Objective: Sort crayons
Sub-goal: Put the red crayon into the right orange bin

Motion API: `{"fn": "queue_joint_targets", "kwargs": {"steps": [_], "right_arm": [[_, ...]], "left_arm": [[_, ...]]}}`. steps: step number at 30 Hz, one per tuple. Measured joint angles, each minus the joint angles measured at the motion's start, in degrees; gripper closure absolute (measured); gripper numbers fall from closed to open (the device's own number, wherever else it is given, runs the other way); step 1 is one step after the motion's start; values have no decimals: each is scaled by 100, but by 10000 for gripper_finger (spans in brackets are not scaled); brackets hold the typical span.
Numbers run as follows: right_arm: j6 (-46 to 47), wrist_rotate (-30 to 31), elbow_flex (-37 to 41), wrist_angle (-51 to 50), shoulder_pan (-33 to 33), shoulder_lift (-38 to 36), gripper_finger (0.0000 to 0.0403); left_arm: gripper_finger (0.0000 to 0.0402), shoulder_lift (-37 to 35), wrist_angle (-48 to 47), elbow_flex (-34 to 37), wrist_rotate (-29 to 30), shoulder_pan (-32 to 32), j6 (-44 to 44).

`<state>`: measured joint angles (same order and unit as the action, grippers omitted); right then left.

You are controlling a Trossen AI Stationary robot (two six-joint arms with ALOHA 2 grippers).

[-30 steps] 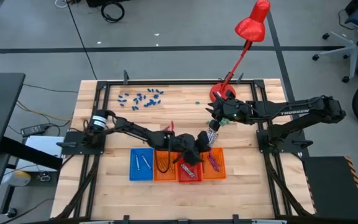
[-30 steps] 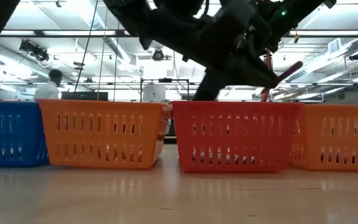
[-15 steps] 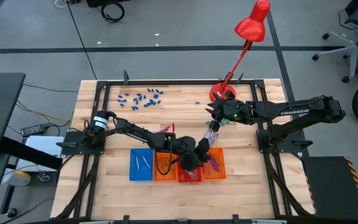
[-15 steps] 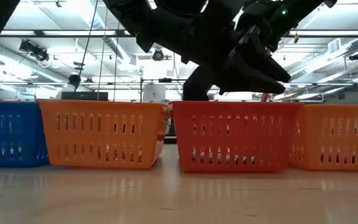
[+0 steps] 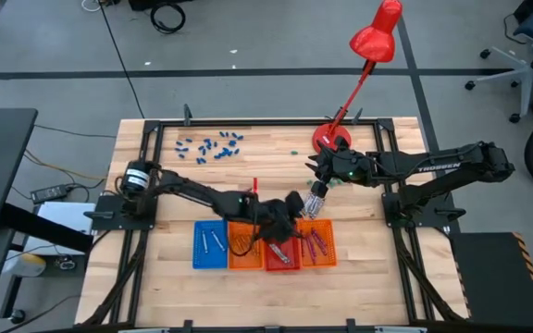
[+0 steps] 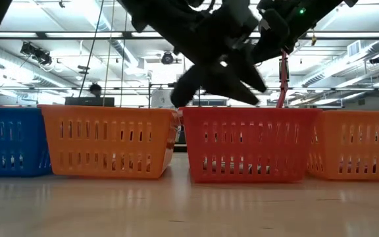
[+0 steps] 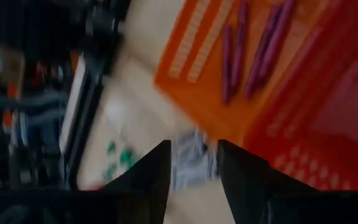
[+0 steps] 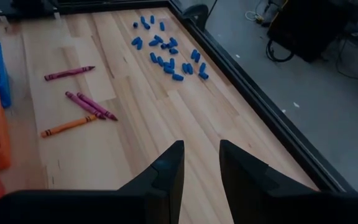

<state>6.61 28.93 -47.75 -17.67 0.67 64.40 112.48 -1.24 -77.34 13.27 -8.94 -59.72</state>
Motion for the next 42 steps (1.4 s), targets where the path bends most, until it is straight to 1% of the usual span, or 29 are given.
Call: {"fn": "queue_joint_targets", "kwargs": {"steps": [3,5,8,11,14,16,20,23,26,29,31,35,42], "right_arm": [[-15,8,0,2,4,0,297],[-15,8,0,1,4,0,297],[-26,10,0,0,4,0,297],[-34,17,0,4,6,2,297],[-34,48,0,24,15,9,297],[-57,82,0,39,15,9,297],[-59,109,0,59,15,9,297],[-72,108,0,55,15,9,297],[-78,107,0,49,15,9,297],[-78,107,0,43,15,9,297],[-78,107,0,49,15,9,297],[-122,136,0,177,15,9,297],[-128,138,0,245,15,9,297]], "left_arm": [[260,-352,-580,-4,207,105,245],[260,-589,-1064,-4,218,199,542],[260,-898,-1799,-4,206,425,1162],[260,-1148,-2560,-11,177,795,1938],[260,-1234,-3369,-8,-216,1246,2696],[260,-1270,-3894,0,-648,1535,3078],[260,-1270,-4612,0,-1433,2110,3693],[260,-1270,-4808,62,-1731,2471,4298],[260,-1270,-5007,250,-1752,2735,4921],[260,-1267,-5046,592,-1746,2858,5287],[260,-1263,-5033,822,-1748,2858,5409],[260,-1263,-4577,1161,-1720,2753,5785],[260,-1262,-3972,1250,-1678,2363,5971]]}}
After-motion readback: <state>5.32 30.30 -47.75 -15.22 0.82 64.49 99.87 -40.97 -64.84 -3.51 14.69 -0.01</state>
